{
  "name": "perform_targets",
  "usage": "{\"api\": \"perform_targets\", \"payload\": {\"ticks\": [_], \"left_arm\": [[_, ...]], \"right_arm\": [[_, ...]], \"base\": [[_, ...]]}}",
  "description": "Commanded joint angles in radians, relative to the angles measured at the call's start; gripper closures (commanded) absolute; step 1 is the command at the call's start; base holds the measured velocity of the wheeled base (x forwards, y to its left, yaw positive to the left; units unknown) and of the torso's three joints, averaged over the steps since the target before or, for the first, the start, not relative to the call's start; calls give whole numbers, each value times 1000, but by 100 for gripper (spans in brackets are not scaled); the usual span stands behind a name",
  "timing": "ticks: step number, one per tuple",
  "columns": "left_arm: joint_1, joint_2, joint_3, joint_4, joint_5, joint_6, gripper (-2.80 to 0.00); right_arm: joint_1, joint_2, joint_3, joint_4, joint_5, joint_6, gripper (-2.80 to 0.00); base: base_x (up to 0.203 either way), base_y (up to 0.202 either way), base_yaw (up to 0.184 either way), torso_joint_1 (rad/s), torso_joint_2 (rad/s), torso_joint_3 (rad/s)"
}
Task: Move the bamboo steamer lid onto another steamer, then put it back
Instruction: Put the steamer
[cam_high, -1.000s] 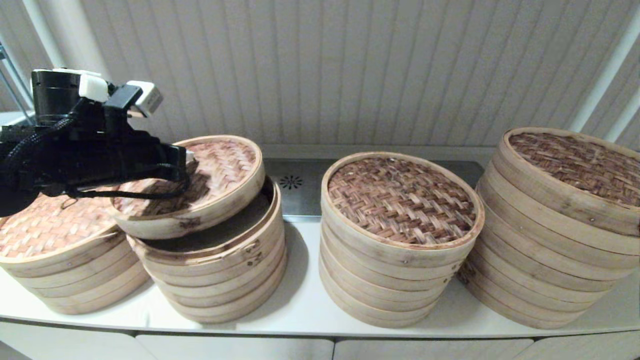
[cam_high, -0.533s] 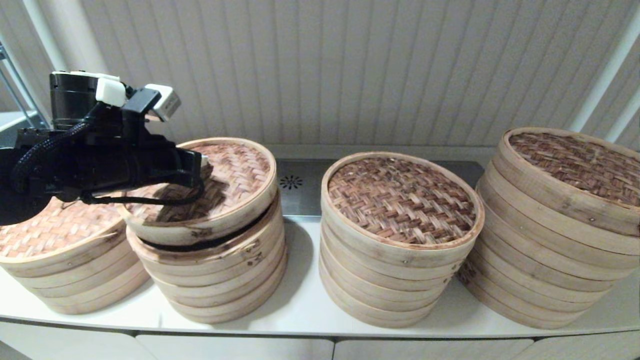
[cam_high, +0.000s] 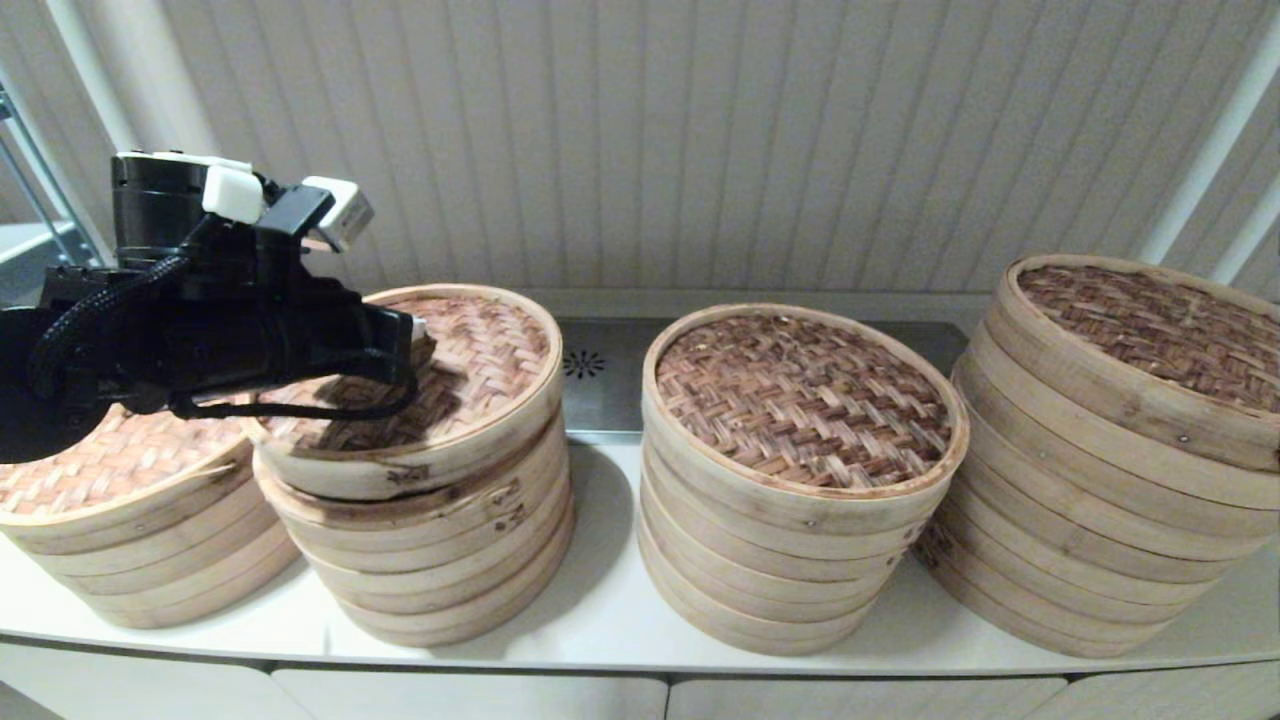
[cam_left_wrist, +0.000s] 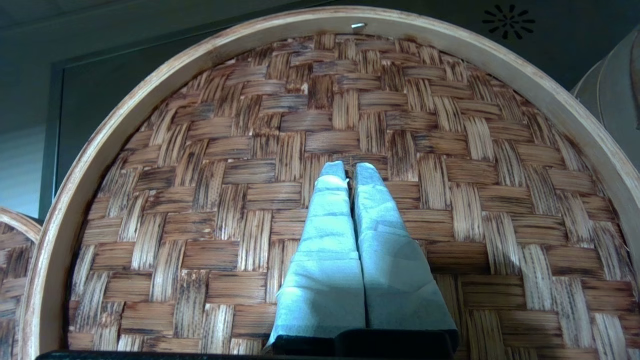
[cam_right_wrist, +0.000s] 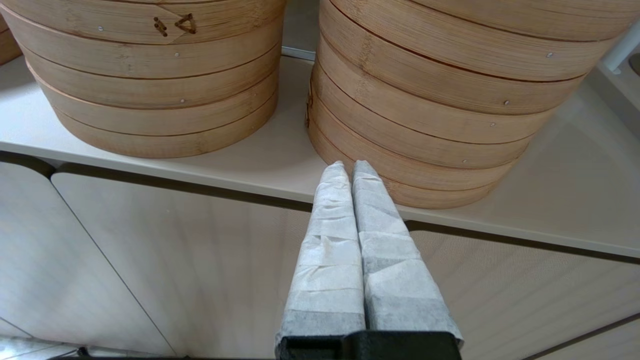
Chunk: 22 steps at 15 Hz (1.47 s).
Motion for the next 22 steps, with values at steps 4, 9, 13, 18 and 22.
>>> {"api": "perform_targets", "payload": {"ticks": [4,9,13,18,22], "left_arm": [[1,13,22,-4,0,-2,0],[9,-50,144,-37,-6,-4,0],[10,-46,196,-129,-5,-2,0],[10,-35,159,-136,-3,-5,0],[10,-56,102,-121,4,-29,0]], "right_arm": [[0,-3,0,1,1,0,0],[0,-3,0,1,1,-1,0],[0,-3,0,2,1,-1,0],[0,-3,0,2,1,-1,0],[0,-3,0,2,1,-1,0]], "base": [[0,0,0,0,0,0],[0,0,0,0,0,0],[0,0,0,0,0,0],[0,0,0,0,0,0],[0,0,0,0,0,0]]}}
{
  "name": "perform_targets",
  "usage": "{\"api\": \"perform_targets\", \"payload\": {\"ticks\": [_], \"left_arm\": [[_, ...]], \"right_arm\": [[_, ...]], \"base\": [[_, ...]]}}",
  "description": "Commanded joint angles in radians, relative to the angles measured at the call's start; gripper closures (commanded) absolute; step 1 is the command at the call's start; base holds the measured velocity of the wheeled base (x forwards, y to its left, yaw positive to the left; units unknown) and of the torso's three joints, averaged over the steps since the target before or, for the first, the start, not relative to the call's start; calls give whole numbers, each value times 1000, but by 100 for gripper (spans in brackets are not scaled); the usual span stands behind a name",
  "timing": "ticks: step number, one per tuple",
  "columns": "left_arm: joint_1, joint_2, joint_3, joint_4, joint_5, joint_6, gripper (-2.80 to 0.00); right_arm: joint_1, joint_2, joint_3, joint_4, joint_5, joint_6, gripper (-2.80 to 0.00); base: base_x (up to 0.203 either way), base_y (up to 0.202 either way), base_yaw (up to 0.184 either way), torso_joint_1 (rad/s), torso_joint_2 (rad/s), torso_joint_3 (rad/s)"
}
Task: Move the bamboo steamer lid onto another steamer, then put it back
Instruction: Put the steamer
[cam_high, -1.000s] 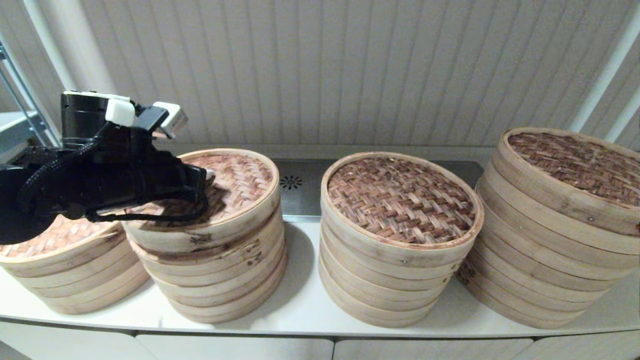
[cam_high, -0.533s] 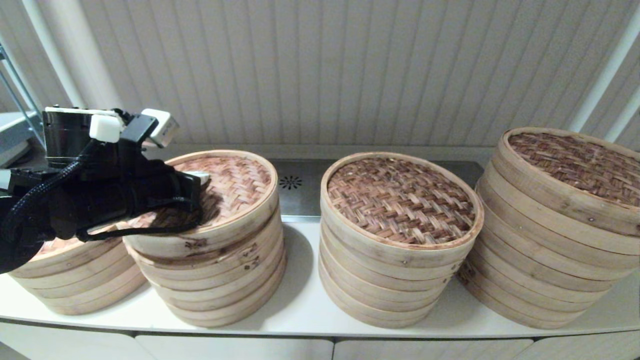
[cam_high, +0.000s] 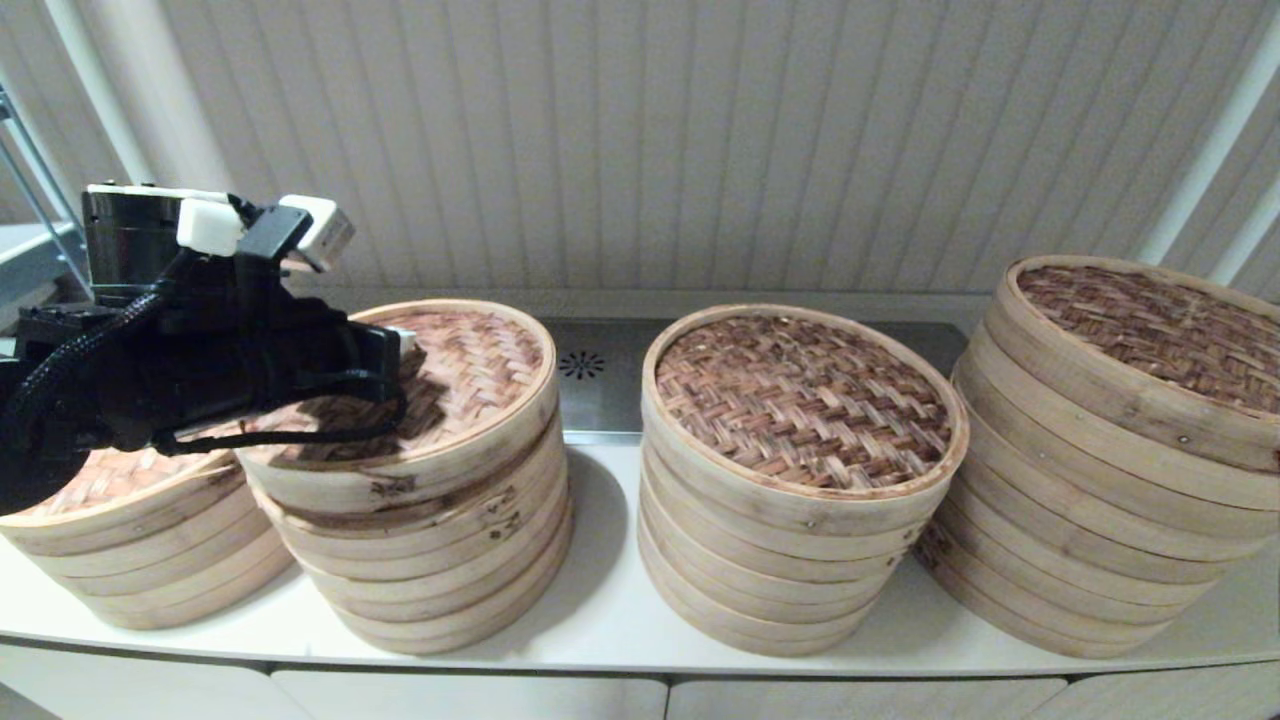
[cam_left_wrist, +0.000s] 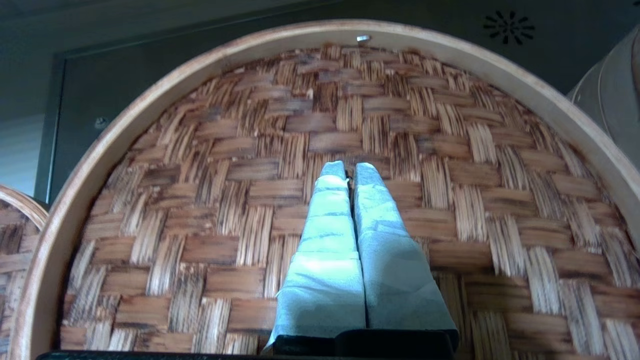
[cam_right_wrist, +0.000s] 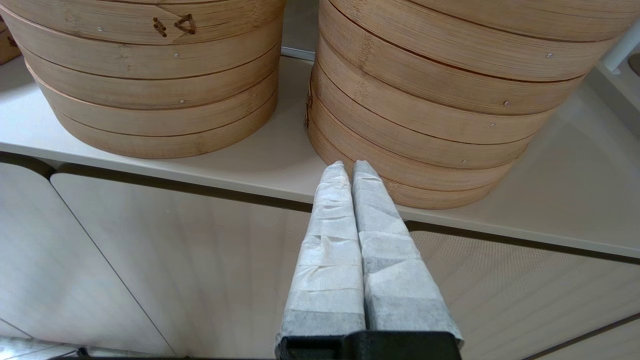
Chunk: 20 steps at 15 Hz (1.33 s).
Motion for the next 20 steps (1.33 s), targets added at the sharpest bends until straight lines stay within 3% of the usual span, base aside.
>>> {"api": "perform_targets", "payload": {"ticks": [1,6,20], "left_arm": [[0,-20,-15,-10,7,0,0],[0,-68,15,21,8,3,0],[-5,8,38,9,-5,3,0]], "right_arm": [[0,-3,0,1,1,-1,0],[0,-3,0,1,1,-1,0],[-1,-2,0,1,1,1,0]], "base": [[0,0,0,0,0,0],[0,0,0,0,0,0],[0,0,0,0,0,0]]}}
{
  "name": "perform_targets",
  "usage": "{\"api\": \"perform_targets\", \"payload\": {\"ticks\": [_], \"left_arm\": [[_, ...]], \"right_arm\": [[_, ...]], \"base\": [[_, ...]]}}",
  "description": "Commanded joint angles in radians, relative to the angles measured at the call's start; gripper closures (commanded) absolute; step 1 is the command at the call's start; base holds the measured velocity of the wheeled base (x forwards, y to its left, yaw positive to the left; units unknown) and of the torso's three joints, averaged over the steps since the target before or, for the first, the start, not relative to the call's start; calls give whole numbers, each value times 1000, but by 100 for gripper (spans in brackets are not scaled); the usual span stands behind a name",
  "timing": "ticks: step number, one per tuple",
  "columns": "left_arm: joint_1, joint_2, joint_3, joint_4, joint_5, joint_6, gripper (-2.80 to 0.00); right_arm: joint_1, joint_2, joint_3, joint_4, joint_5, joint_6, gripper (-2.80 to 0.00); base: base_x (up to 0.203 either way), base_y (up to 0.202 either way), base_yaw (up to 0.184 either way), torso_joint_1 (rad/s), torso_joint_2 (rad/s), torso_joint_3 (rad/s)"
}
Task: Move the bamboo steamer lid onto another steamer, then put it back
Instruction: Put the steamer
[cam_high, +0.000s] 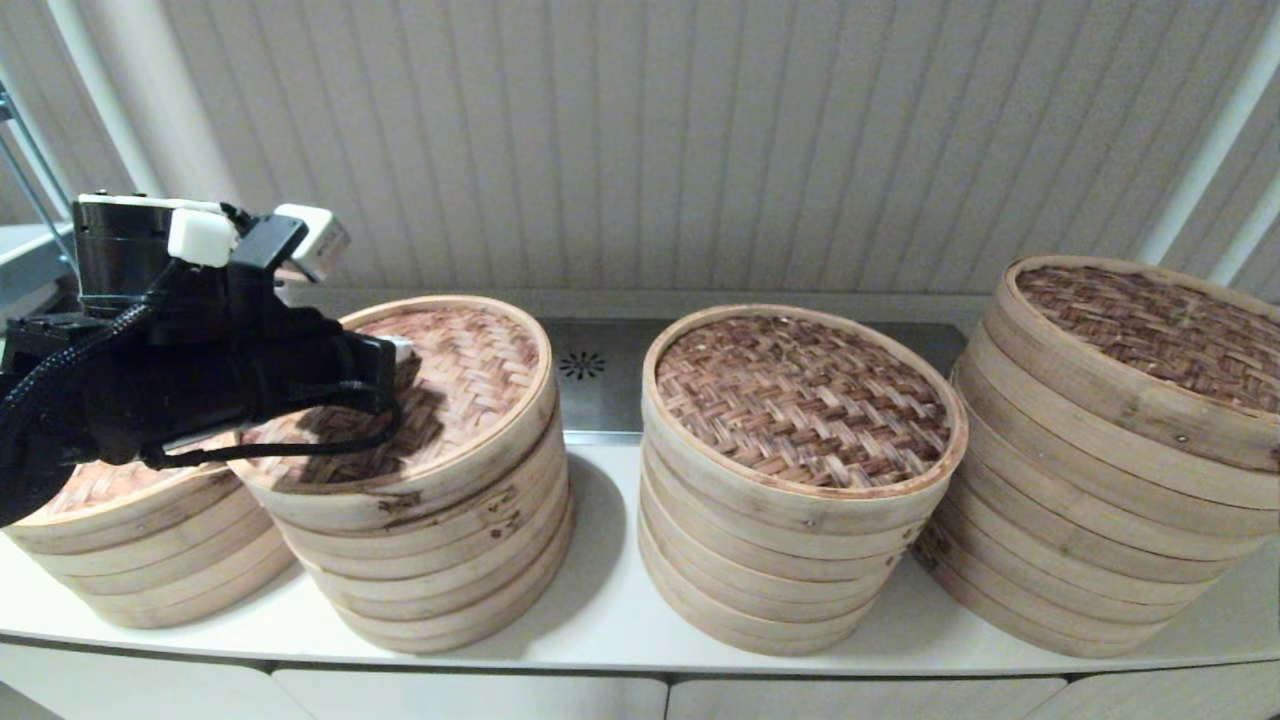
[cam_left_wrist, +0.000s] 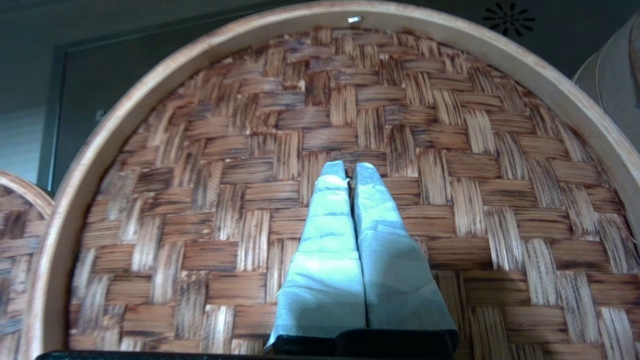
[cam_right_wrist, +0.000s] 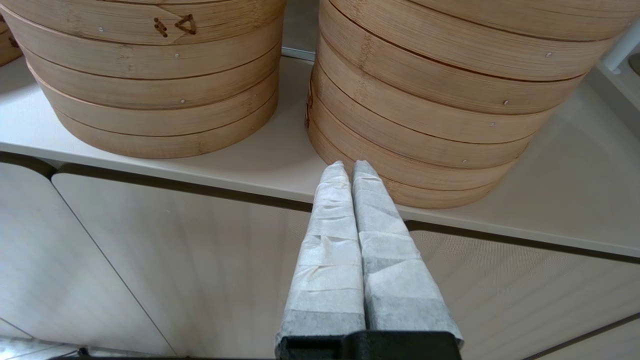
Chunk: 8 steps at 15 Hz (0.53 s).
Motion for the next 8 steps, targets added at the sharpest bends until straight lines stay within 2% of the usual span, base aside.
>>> {"api": "perform_targets", "payload": {"ticks": [1,8], "left_arm": [[0,26,6,-2,2,0,0],[-38,28,-7,-23,15,0,0]], "right_arm": [[1,-2,0,1,1,-1,0],[1,-2,0,1,0,-1,0]], "base": [[0,0,0,0,0,0],[0,0,0,0,0,0]]}}
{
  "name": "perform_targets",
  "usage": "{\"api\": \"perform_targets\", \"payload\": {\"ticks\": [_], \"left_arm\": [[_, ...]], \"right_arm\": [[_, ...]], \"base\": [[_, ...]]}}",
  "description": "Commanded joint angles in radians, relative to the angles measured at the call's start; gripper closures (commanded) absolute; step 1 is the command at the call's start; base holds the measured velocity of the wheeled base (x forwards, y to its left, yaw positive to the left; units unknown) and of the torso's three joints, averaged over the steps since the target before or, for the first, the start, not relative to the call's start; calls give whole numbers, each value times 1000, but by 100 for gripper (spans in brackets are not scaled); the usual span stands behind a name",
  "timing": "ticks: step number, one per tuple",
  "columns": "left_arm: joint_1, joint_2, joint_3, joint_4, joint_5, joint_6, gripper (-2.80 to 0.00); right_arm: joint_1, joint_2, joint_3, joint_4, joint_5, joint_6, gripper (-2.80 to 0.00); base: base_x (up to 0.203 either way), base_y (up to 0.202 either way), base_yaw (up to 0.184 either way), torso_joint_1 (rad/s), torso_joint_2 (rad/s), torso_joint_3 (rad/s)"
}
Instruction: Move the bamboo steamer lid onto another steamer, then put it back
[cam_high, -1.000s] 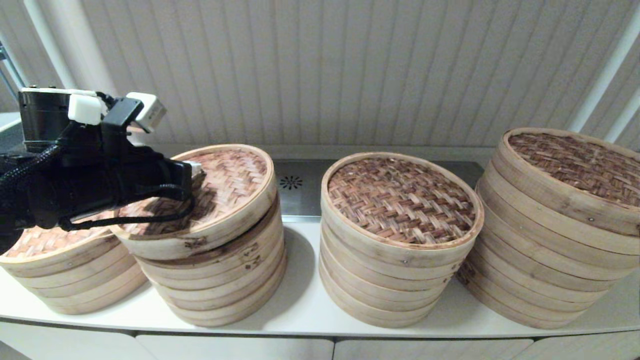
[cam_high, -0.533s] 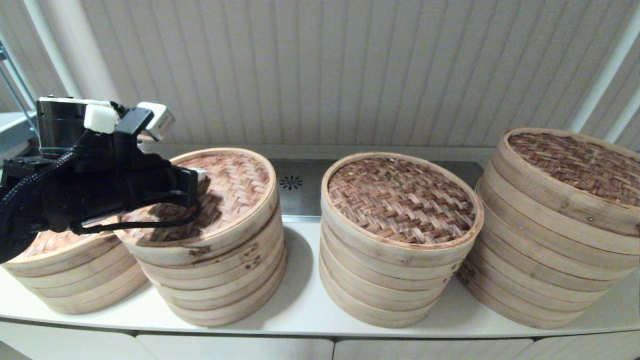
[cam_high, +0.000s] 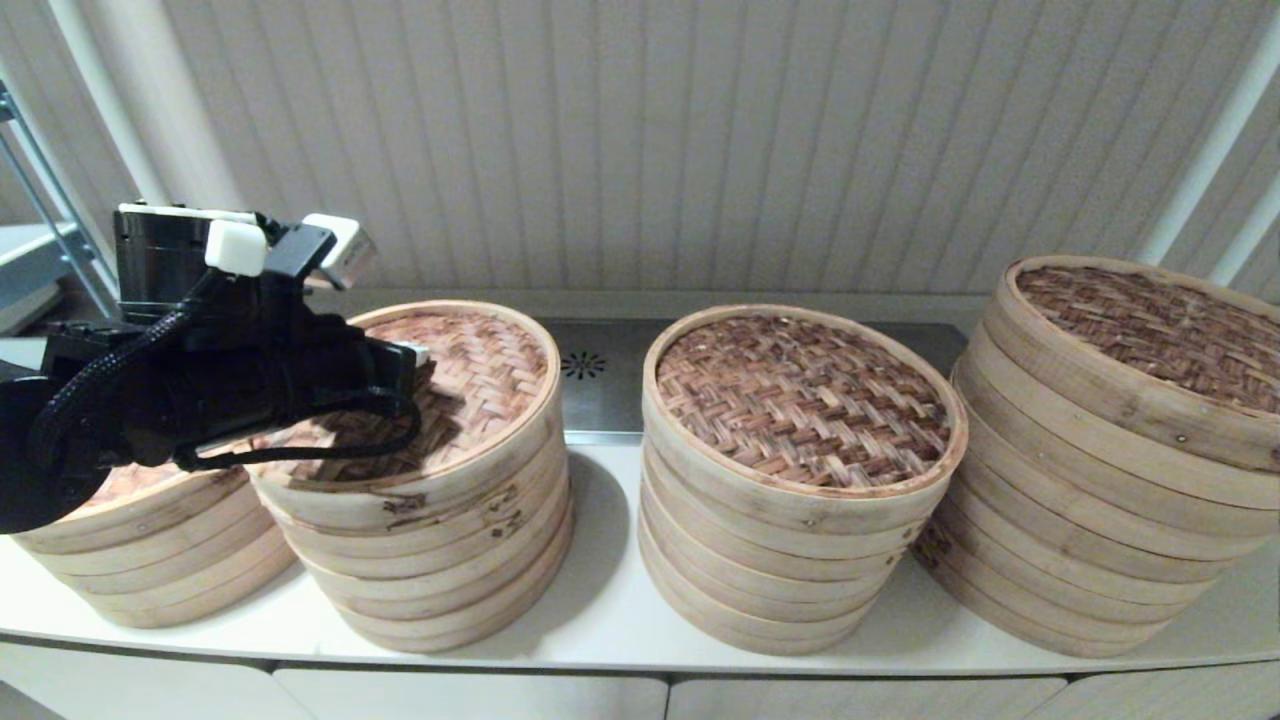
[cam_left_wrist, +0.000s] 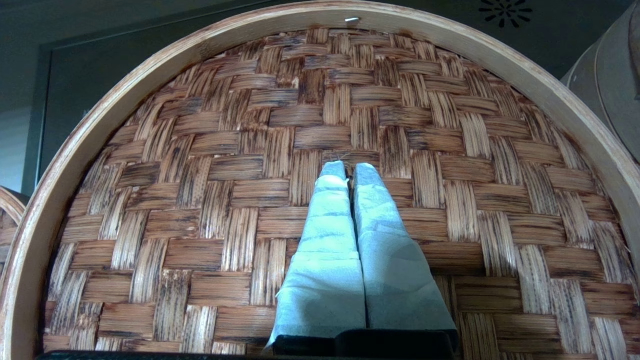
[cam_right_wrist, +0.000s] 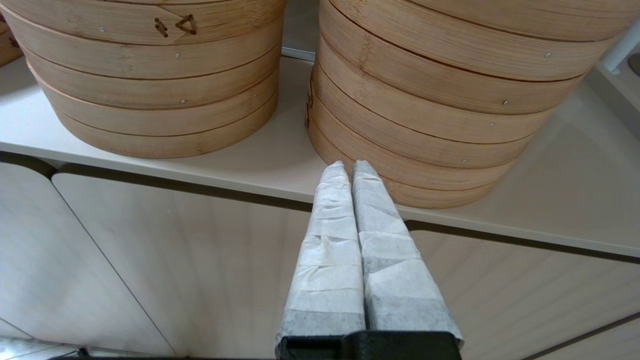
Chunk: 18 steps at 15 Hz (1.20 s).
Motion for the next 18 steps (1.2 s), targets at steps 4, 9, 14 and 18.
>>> {"api": "perform_targets", "payload": {"ticks": [4,9,14,18], "left_arm": [[-3,-6,16,-6,1,0,0],[5,-63,43,-4,1,3,-280],[98,-291,41,39,-3,5,-280],[181,-550,82,143,-12,5,0]], "right_arm": [[0,-3,0,1,1,-1,0],[0,-3,0,1,1,-1,0],[0,-3,0,1,0,-1,0],[0,-3,0,1,0,-1,0]], "base": [[0,0,0,0,0,0],[0,0,0,0,0,0],[0,0,0,0,0,0],[0,0,0,0,0,0]]}}
